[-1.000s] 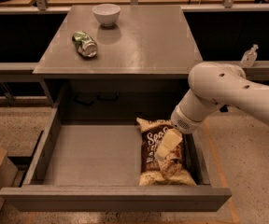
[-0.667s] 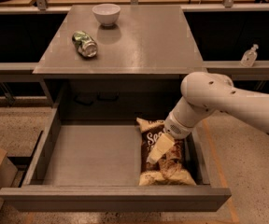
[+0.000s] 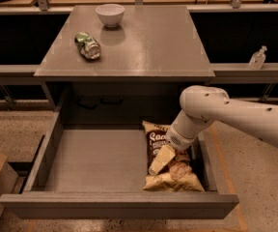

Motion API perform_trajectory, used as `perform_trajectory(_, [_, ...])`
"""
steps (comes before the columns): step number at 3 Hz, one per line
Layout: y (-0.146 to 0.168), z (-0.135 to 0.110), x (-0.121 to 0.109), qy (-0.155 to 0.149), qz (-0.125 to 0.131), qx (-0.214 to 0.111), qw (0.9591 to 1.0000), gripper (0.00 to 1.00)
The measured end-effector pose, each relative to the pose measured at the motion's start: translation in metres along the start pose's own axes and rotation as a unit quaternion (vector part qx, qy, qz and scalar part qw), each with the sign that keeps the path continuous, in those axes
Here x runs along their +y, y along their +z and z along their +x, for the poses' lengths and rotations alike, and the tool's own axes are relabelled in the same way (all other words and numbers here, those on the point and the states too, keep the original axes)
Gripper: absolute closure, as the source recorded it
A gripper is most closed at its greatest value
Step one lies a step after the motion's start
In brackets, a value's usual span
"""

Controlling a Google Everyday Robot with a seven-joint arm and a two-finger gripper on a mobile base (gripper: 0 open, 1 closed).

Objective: Pick brown chip bag from top drawer and place on counter

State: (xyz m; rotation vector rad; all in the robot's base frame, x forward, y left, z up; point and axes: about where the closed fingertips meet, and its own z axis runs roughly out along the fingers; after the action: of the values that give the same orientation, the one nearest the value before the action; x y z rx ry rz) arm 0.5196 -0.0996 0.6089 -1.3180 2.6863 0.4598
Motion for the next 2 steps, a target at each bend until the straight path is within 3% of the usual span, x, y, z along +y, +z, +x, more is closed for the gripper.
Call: perform_trajectory(2, [-0.0028,-0.0007,0.0006,0.000,0.000,0.000,1.0000,0.42])
